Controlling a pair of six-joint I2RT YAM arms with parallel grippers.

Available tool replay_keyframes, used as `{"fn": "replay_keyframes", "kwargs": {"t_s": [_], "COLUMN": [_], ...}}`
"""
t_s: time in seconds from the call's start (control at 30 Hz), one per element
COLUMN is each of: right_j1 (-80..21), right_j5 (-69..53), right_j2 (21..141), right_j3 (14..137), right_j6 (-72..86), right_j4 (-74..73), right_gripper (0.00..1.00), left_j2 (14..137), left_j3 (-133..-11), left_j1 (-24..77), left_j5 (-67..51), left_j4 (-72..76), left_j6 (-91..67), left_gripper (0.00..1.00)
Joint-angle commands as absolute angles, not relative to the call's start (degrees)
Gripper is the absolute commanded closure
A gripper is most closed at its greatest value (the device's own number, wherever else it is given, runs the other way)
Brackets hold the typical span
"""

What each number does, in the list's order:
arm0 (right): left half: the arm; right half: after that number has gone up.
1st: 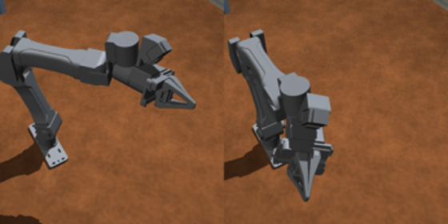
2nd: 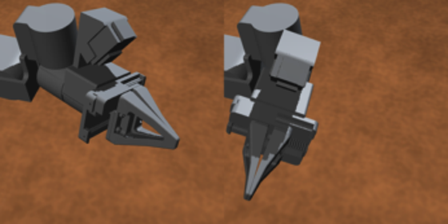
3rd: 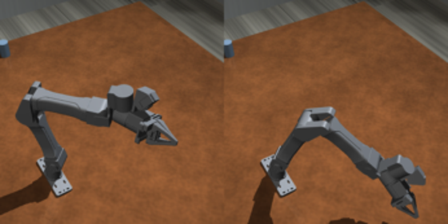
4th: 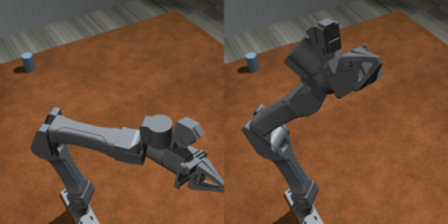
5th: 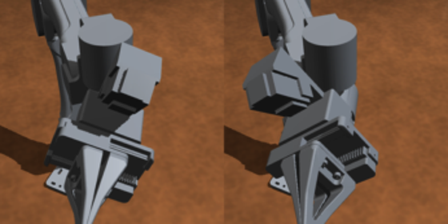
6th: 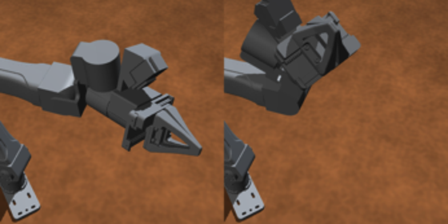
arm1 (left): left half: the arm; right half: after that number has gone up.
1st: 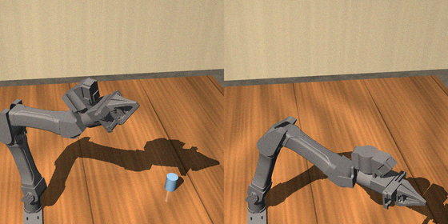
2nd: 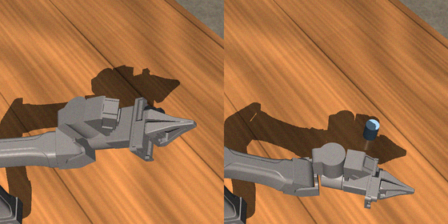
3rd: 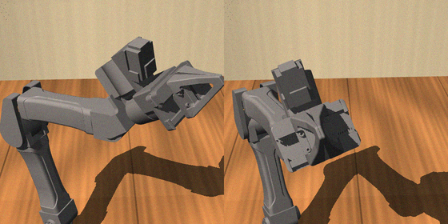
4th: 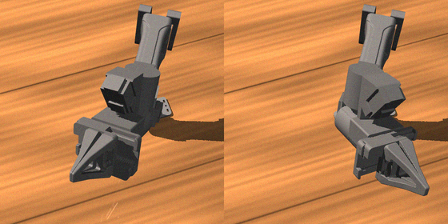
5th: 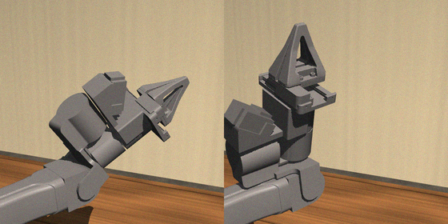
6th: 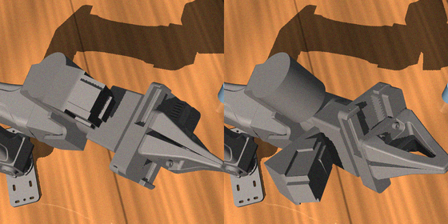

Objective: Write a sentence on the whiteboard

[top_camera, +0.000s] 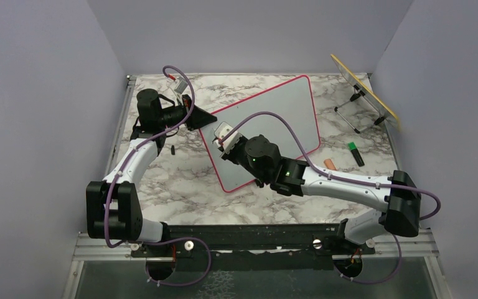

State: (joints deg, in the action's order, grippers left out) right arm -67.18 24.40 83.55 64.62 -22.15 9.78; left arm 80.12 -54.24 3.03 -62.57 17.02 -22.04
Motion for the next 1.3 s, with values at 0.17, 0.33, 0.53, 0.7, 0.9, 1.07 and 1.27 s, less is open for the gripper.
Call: {"fn": "replay_keyframes", "kwargs": {"t_s": [0.17,0.33,0.53,0.7,0.9,1.07,1.27], "right_j1": [-67.68,-67.68,-67.68,-67.68,-67.63,-67.68,-67.68], "right_j5": [26.37,26.87,26.99,27.31,28.07,28.29,28.08], "right_j2": [84.99,85.45,85.81,86.05,86.83,87.27,87.64], "right_j3": [67.06,67.32,67.31,67.74,68.45,69.2,69.94], "right_j6": [-22.24,-22.23,-21.99,-21.67,-21.34,-20.88,-20.21], "right_j4": [9.77,9.22,8.69,7.55,5.55,3.85,1.43], "right_gripper": [0.99,0.99,0.99,0.99,0.99,0.99,0.99], "left_j2": [80.44,80.6,80.71,80.68,80.82,80.95,80.95], "left_j3": [-53.53,-53.65,-53.61,-53.61,-53.7,-53.7,-53.7], "left_j1": [3.11,3.16,3.11,3.18,3.21,3.17,3.2], "left_j5": [-61.34,-61.43,-61.52,-61.56,-61.61,-61.61,-61.62], "left_j4": [14.24,14.24,14.24,14.24,14.24,14.24,14.24], "left_j6": [-18.72,-18.72,-18.81,-18.73,-18.81,-18.81,-18.81], "left_gripper": [1.0,1.0,1.0,1.0,1.0,1.0,1.0]}}
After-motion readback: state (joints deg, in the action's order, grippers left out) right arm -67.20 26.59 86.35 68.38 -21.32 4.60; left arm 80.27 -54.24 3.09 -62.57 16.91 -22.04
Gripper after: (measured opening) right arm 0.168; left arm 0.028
